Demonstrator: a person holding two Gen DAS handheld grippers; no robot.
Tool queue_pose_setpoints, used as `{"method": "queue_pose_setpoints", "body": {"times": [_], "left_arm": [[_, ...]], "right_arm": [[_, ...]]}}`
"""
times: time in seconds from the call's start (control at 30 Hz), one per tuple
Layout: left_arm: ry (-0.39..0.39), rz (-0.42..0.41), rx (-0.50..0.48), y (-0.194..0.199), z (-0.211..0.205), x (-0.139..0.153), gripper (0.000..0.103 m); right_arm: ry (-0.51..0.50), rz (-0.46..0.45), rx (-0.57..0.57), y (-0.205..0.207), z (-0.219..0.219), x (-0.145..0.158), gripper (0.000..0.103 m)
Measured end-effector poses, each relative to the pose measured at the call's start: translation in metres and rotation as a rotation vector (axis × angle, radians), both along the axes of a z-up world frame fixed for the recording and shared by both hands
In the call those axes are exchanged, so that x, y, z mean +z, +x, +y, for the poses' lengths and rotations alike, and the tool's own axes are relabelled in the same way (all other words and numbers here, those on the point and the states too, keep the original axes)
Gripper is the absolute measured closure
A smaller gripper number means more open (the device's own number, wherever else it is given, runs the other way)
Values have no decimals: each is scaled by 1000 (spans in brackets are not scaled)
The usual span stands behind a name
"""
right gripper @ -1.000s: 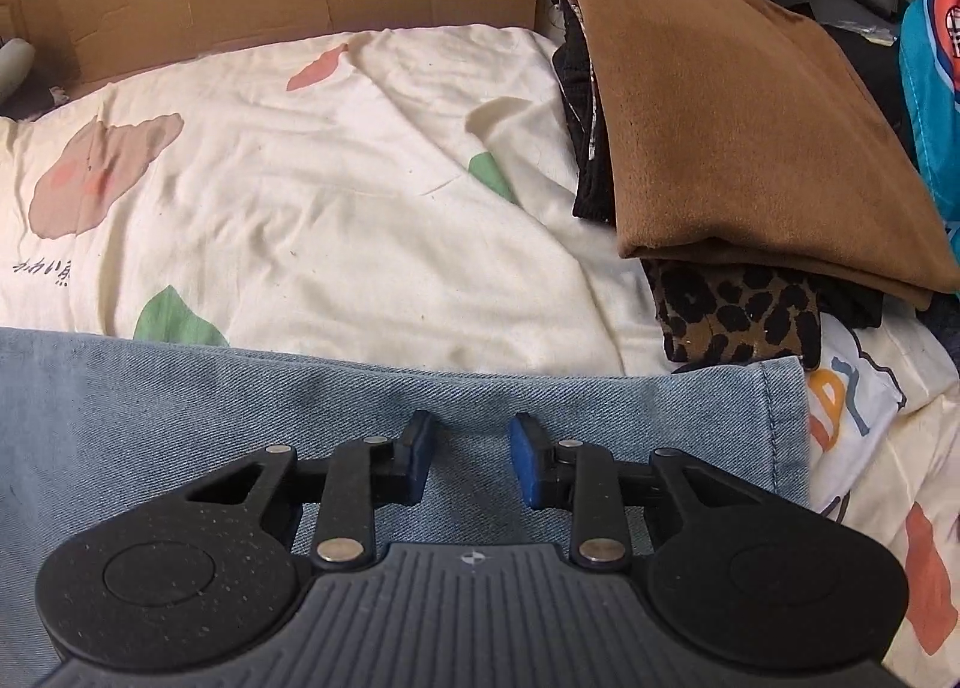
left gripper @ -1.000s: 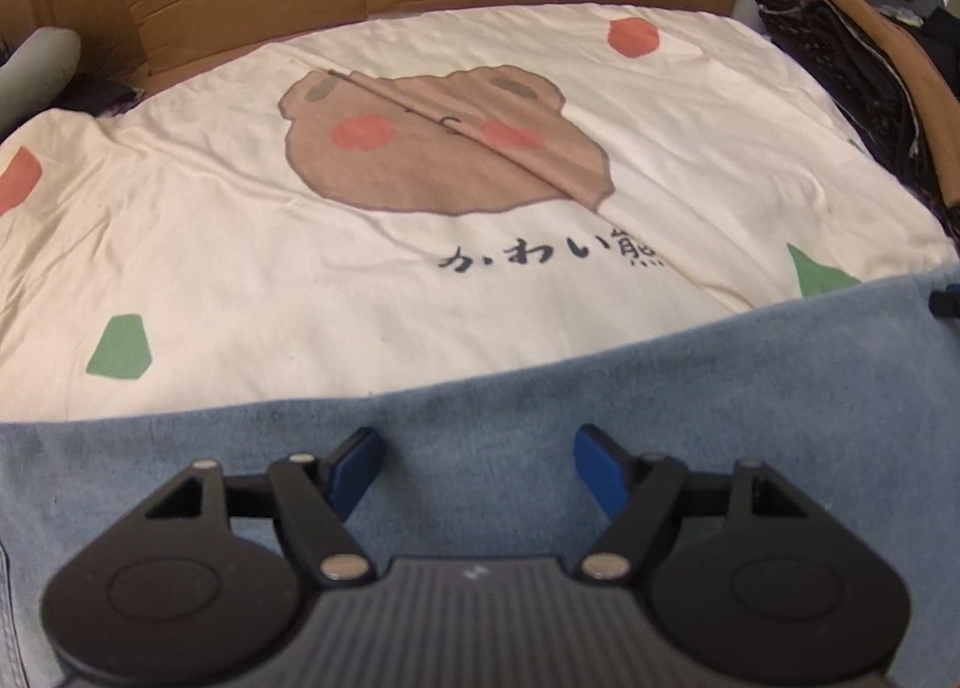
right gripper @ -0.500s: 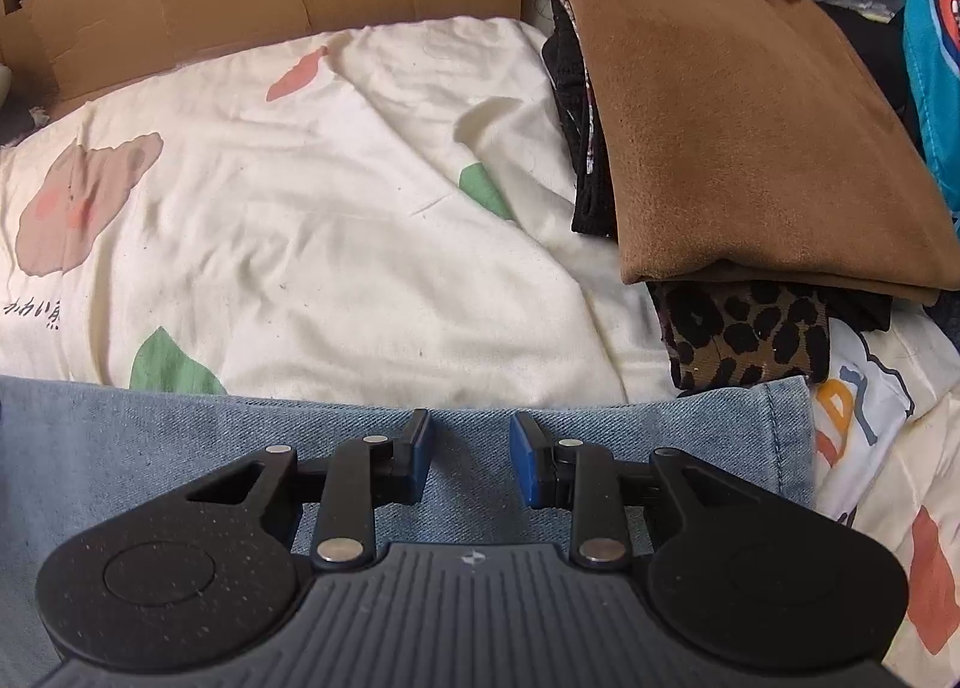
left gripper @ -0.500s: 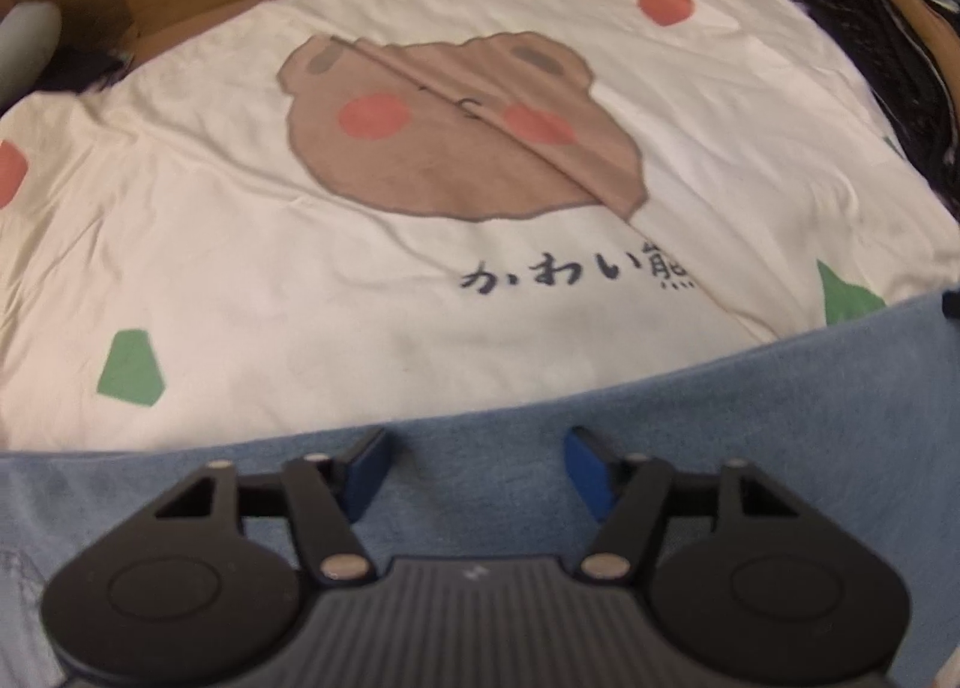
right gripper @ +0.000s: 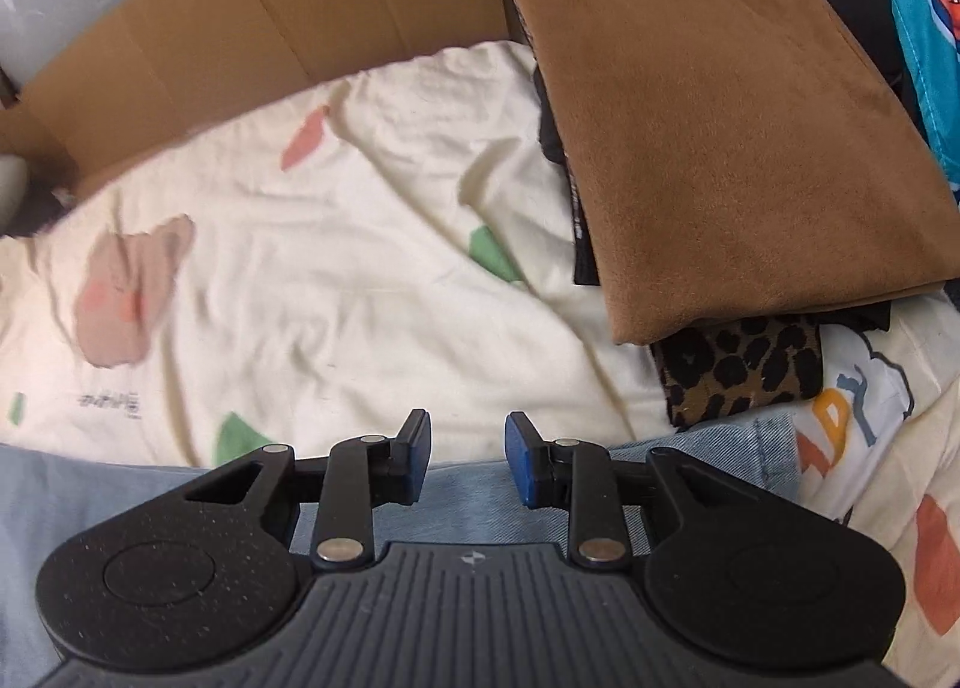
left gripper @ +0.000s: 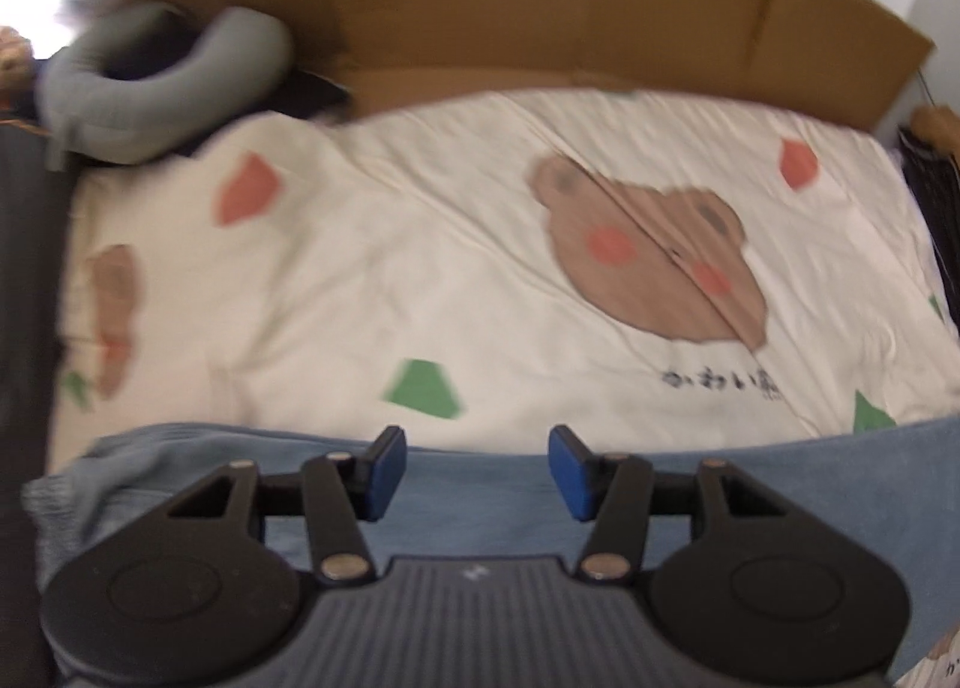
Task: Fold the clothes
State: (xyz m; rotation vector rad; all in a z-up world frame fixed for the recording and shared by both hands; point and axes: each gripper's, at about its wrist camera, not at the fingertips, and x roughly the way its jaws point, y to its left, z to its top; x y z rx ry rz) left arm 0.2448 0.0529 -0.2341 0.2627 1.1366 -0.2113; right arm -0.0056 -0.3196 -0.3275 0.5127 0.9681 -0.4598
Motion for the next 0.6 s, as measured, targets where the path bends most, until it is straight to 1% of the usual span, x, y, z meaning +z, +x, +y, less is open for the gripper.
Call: {"method": "queue_pose_setpoints", "body": {"times": [0.07, 0.17, 0.33, 0.47, 0.6], "left_arm": [[-2, -19, 46, 0, 16, 19, 47], [-36, -55, 139, -2, 41, 50, 46], [-7, -103, 216, -9, 74, 93, 42], [16, -123, 270, -19, 98, 112, 41], [17, -134, 290, -25, 119, 115, 41]], "right_arm": [[16, -15, 0, -4, 1, 5, 68], [40, -35, 1, -7, 1, 12, 67], [64, -76, 30, -6, 5, 21, 64], [89, -86, 46, -5, 13, 23, 64], [88, -95, 99, -2, 26, 26, 64]]}}
